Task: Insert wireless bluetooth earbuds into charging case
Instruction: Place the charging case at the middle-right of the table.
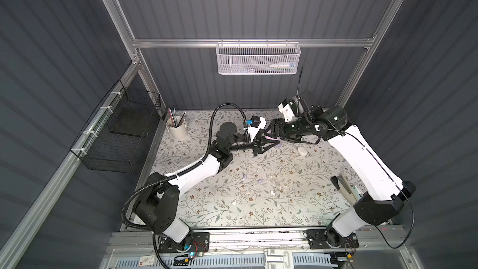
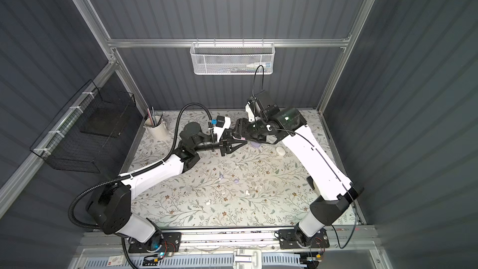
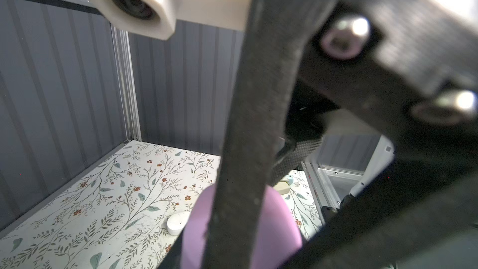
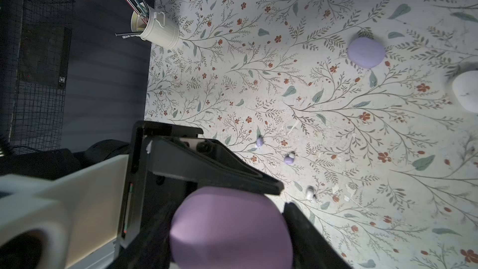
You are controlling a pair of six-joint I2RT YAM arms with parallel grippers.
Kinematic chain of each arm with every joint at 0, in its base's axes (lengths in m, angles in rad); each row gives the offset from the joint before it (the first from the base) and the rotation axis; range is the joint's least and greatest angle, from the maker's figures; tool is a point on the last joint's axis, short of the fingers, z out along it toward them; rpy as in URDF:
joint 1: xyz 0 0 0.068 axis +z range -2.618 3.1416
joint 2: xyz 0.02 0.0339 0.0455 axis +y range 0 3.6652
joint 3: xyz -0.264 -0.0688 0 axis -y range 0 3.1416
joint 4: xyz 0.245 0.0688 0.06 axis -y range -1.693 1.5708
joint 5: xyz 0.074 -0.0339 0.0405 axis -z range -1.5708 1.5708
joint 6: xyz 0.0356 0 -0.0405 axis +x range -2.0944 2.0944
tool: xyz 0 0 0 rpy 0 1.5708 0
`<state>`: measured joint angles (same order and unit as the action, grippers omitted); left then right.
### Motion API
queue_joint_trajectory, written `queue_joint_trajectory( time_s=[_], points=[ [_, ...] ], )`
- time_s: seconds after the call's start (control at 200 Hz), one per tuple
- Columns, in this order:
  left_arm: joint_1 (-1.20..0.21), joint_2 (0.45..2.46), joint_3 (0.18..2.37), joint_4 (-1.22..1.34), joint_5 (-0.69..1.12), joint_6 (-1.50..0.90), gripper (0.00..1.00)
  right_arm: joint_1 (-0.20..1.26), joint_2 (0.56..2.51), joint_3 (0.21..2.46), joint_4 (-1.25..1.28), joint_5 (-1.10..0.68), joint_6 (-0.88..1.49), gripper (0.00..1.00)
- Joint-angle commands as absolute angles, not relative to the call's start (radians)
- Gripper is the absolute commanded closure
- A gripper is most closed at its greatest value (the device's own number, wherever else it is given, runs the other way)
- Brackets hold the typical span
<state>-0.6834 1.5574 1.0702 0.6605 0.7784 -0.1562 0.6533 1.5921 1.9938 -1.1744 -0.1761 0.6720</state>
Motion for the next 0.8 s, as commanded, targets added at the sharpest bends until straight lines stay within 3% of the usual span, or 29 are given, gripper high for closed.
queue_joint_trajectory(
  time_s=[0.0, 0.12, 0.345, 0.795],
  points=[
    [-0.676, 1.532, 1.077, 0.653, 0.780, -0.133, 0.65, 0.658, 1.579, 1.990, -1.177, -0.215, 0.678, 0.42],
    [-0.676, 1.532, 1.081, 0.631, 0.774, -0.127, 0.55, 0.656, 1.568, 1.971, -1.167, -0.198, 0.681, 0.45],
    [-0.676, 1.497, 1.032, 0.503, 0.679, -0.080, 0.01, 0.586, 1.463, 1.818, -1.121, -0.128, 0.692, 0.49],
    [-0.636, 1.387, 0.860, 0.239, 0.343, -0.067, 0.00, 0.259, 1.087, 0.954, -0.840, 0.051, 0.720, 0.49]
  ],
)
